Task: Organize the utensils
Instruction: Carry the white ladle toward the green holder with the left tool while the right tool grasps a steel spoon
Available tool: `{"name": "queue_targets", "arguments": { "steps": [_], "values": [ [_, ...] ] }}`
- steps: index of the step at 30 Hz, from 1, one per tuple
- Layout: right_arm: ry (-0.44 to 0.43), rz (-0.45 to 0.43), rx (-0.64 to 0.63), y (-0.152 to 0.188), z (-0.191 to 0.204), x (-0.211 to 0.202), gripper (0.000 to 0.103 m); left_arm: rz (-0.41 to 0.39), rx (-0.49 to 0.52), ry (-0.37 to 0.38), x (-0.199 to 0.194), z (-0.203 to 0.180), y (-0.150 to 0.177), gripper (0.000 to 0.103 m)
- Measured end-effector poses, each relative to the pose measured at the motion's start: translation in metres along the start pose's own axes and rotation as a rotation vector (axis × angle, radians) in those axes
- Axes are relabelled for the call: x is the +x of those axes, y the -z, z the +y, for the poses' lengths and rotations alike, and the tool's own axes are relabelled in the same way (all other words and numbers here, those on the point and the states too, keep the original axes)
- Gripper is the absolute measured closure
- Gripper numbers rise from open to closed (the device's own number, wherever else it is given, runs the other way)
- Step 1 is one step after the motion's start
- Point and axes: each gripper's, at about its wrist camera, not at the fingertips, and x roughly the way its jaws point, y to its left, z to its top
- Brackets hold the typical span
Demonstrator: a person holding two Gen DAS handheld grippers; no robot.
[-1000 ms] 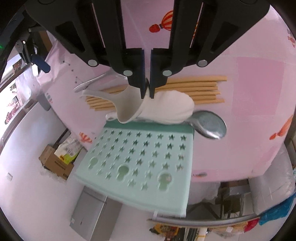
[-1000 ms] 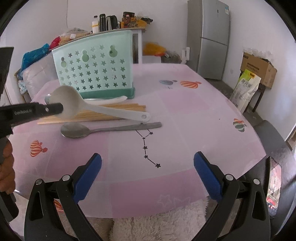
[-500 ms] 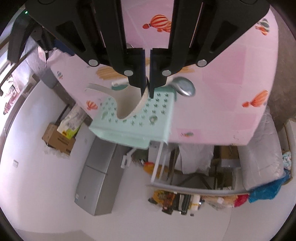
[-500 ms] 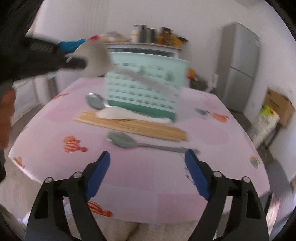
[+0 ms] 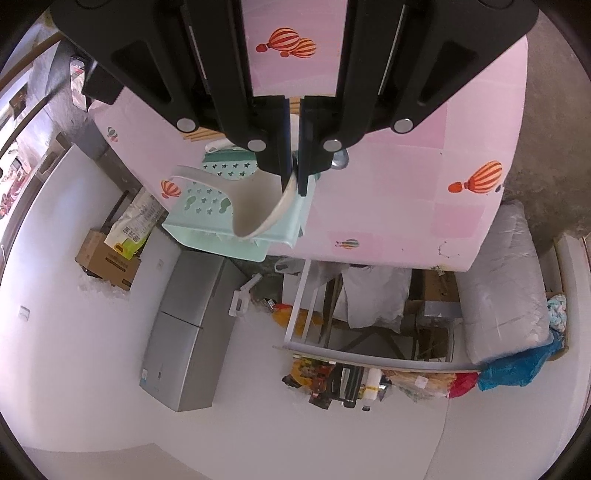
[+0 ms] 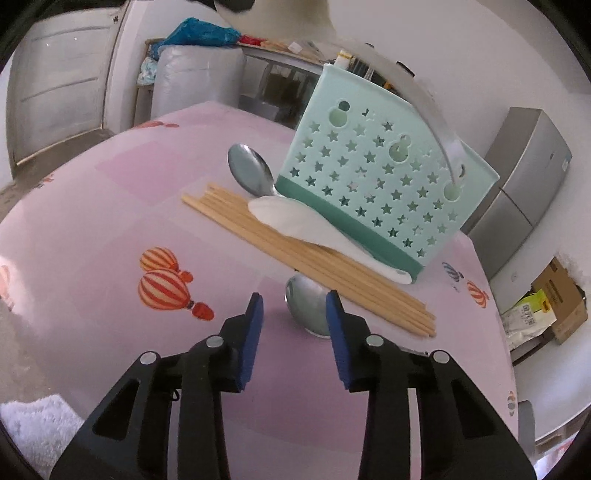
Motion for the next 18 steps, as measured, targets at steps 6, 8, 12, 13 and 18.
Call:
{"name": "queue_targets", "arguments": {
  "steps": [6,8,12,13,18],
  "values": [
    [0.007,0.040,0.034,-0.005,-0.002,0.012,0.094,-0.016,0.005,0.000,-0.007,0.001,-0.002,0.102],
    [0.012,0.038,0.035,-0.005,-0.002,0.012,0.095,-0.027,0.008,-0.001,-0.011,0.000,-0.004,0.102],
    [-0.003,0.026,0.060,-0.002,-0.008,0.006,0.096,-0.050,0.012,0.004,-0.019,-0.002,-0.009,0.102],
    [-0.002,0.017,0.068,-0.001,-0.011,0.002,0.096,-0.059,0.013,0.005,-0.022,-0.003,-0.012,0.102],
    [-0.021,-0.023,0.145,-0.004,-0.032,-0.016,0.097,-0.107,0.036,-0.007,-0.031,-0.007,-0.024,0.102]
  ]
}}
